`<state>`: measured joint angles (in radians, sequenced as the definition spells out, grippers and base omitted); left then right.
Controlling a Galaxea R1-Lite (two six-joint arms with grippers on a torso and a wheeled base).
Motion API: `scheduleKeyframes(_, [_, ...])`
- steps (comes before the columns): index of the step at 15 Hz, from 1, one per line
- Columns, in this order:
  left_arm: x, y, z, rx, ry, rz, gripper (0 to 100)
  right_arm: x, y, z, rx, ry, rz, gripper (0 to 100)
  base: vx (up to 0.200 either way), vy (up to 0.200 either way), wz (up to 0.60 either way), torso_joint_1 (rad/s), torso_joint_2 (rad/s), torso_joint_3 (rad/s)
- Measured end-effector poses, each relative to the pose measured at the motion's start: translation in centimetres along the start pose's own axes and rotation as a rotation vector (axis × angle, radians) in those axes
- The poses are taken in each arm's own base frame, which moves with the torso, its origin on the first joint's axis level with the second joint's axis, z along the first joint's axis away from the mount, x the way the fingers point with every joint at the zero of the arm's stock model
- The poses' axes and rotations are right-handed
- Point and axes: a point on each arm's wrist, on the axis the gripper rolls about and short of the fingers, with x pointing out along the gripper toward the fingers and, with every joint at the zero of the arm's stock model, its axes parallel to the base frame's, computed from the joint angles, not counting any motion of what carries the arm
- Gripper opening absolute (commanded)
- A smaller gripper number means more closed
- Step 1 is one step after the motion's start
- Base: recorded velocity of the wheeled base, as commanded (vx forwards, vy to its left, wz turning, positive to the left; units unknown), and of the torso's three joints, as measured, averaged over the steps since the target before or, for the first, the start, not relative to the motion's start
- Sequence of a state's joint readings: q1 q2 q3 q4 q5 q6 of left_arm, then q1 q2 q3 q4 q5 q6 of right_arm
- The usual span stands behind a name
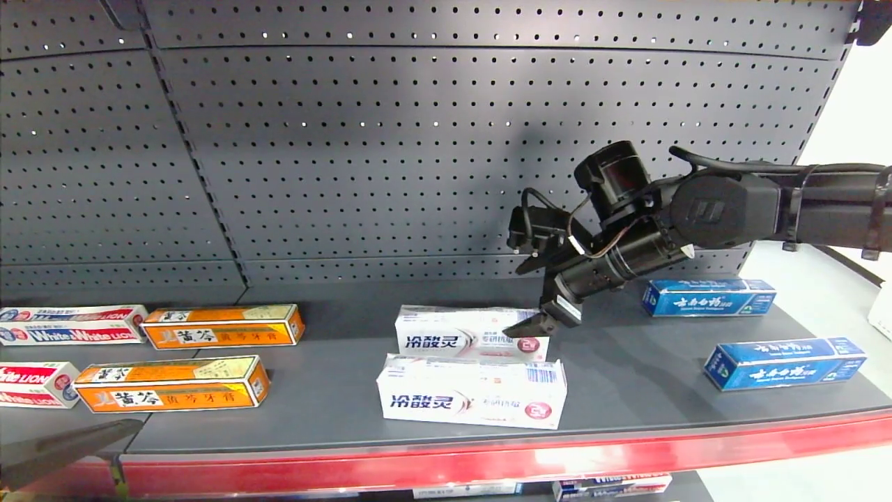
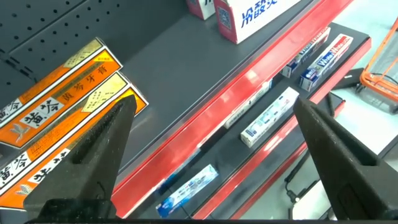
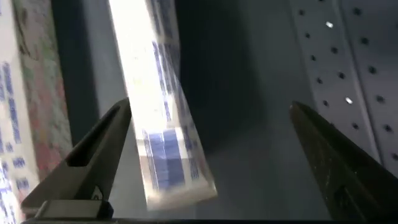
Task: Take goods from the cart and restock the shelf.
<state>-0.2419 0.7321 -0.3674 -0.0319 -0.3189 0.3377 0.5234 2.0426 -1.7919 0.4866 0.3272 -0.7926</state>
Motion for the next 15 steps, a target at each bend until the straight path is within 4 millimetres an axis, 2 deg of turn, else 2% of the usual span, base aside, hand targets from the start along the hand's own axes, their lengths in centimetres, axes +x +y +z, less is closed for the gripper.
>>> scheduleKeyframes(5, [0.0, 0.0, 0.0, 0.000, -0.001, 0.003, 100, -0.3, 0.4, 0.4, -0.009, -0.007, 0.001, 100, 0.000, 0.000, 0.00, 0.000, 0.00, 0.000])
scheduleKeyframes(10, [-0.1, -0.1, -0.1, 0.001, -0.002, 0.003, 100, 1.5, 1.6, 2.0, -0.049, -0.039, 0.015, 100, 0.000, 0.000, 0.00, 0.000, 0.00, 0.000])
scheduleKeyframes(15, [-0.2, -0.1, -0.2, 0.001, -0.003, 0.004, 100, 3.2, 1.9, 2.1, -0.056, -0.029, 0.031, 100, 0.000, 0.000, 0.00, 0.000, 0.00, 0.000])
